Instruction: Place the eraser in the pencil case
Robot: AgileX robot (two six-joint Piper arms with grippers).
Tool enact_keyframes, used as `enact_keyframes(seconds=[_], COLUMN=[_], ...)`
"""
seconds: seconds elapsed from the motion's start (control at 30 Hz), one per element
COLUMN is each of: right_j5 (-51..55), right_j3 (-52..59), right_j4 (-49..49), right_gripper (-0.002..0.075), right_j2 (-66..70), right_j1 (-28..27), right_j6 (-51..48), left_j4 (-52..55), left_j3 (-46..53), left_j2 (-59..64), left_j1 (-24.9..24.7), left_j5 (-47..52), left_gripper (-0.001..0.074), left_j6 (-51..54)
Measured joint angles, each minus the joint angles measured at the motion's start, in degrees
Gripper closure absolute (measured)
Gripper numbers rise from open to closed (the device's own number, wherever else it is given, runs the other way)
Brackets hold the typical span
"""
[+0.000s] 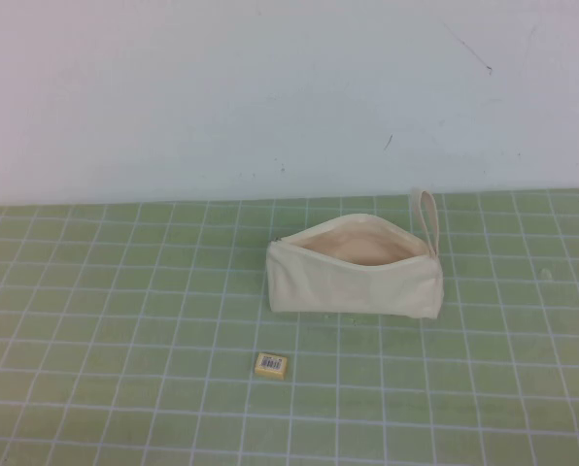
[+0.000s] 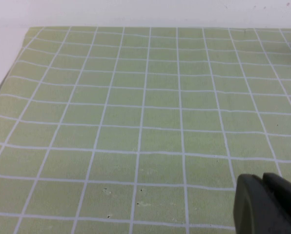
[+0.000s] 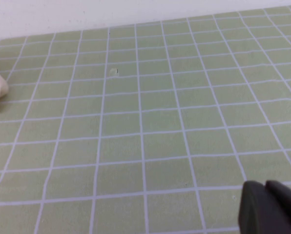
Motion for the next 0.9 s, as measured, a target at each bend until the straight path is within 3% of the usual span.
enact_keyframes(seconds=[0.27,0.57,0.9], right_j5=[0.0,0.0,0.0], right_j3=[0.0,0.0,0.0], right_j4=[0.5,2.1,2.6], right_gripper=[0.0726,0.0726,0.0726], right_j2=[0.0,0.0,0.0], right_j1=[0.0,0.0,2.4], right_j6=[0.0,-11.8,-11.7], left_j4=[0.0,0.0,0.0], left_j3=[0.0,0.0,0.0], left_j2=[0.0,0.0,0.0], left_j1=[0.0,0.0,0.0], left_j5=[0.0,0.0,0.0], left_gripper=[0.0736,0.0736,0.0736], left_j6=[0.0,0.0,0.0])
